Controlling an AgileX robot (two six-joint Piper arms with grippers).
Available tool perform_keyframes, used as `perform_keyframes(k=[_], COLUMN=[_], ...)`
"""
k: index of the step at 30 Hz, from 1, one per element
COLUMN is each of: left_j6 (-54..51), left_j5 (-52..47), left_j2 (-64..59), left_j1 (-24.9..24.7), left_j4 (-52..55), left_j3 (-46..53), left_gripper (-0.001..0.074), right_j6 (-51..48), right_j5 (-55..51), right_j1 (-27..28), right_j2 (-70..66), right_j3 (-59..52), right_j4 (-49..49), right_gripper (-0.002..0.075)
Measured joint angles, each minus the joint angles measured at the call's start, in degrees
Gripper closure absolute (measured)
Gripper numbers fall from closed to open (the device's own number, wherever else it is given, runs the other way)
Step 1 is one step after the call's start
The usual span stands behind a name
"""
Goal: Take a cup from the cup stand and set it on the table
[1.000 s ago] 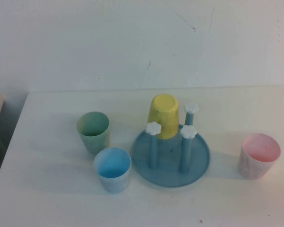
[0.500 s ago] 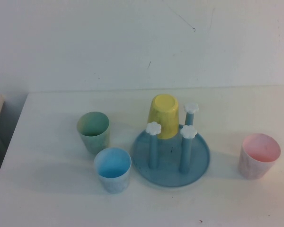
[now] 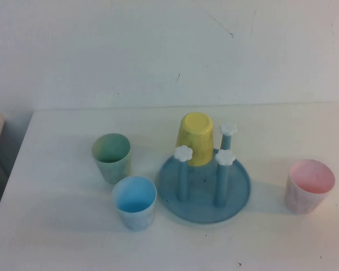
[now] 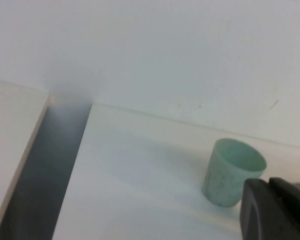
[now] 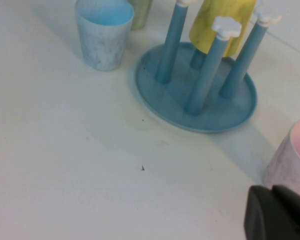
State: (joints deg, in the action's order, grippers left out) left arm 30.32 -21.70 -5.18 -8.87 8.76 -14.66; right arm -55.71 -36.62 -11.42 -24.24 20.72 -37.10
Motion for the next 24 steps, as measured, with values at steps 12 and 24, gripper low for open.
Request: perform_keyframes(k=[12, 24], left_j6=[-12.76, -13.99], left_j5=[4.31, 3.95], left_j2=[5.69, 5.72], left_j1=[1.63, 3.28], left_j4=[-6.58, -8.07], left_j3=[16.01, 16.12], left_gripper=[0.0736, 0.0736], right_j6=[0.0, -0.72], right_j5=[-0.09, -0.09], right_j1=[0.0, 0.0], right_j2=[0.0, 0.0], right_j3=[0.0, 0.0], right_j4=[0.0, 0.0], right_gripper=[0.0727, 0.0727])
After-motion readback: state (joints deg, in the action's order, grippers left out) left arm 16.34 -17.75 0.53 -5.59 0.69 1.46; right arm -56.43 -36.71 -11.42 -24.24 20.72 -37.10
